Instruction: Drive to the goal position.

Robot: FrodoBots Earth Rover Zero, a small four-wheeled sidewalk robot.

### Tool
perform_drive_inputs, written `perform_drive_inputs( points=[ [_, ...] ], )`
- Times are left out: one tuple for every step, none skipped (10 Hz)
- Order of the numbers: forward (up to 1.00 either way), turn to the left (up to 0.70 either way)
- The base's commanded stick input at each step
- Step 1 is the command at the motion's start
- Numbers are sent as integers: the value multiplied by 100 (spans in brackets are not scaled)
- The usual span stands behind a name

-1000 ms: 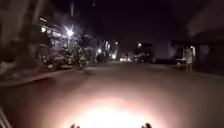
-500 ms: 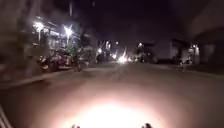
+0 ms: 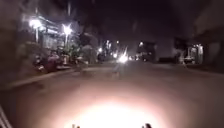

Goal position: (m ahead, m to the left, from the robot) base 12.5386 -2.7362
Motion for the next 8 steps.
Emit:
perform_drive_inputs(
  points=[
    [70, 0],
    [70, 0],
    [70, 0],
    [70, 0],
    [70, 0],
    [70, 0],
    [70, 0],
    [70, 0]
  ],
)
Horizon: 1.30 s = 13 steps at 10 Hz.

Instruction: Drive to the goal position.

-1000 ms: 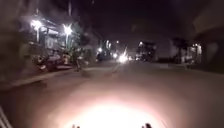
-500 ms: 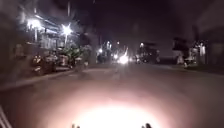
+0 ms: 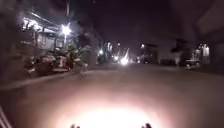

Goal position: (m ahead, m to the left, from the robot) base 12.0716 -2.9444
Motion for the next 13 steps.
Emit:
perform_drive_inputs(
  points=[
    [70, 0],
    [70, 0],
    [70, 0],
    [70, 0],
    [70, 0],
    [70, 0],
    [70, 0],
    [70, -35],
    [70, -35],
    [70, -25],
    [70, 0],
    [70, 0],
    [70, 0]
  ],
)
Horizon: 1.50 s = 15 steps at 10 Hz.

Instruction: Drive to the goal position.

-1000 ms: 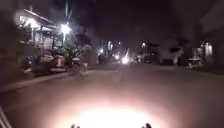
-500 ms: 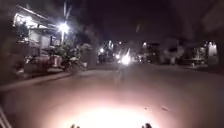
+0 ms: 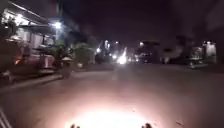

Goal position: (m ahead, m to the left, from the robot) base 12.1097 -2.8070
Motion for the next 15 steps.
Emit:
perform_drive_inputs(
  points=[
    [70, 0],
    [70, 0],
    [70, 0],
    [70, 0],
    [70, 0],
    [70, 0],
    [70, 0],
    [70, 0],
    [70, 0],
    [70, 0],
    [70, 0],
    [70, 0],
    [70, 0],
    [70, 0],
    [70, 0]
  ],
)
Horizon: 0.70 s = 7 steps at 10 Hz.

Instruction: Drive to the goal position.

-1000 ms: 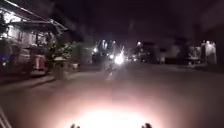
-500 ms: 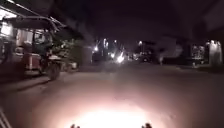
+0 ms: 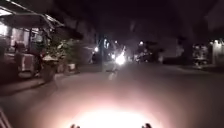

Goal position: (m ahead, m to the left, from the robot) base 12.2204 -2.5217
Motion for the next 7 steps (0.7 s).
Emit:
perform_drive_inputs(
  points=[
    [70, 0],
    [70, 0],
    [70, 0],
    [70, 0],
    [70, 0],
    [70, 0],
    [70, 0]
  ],
)
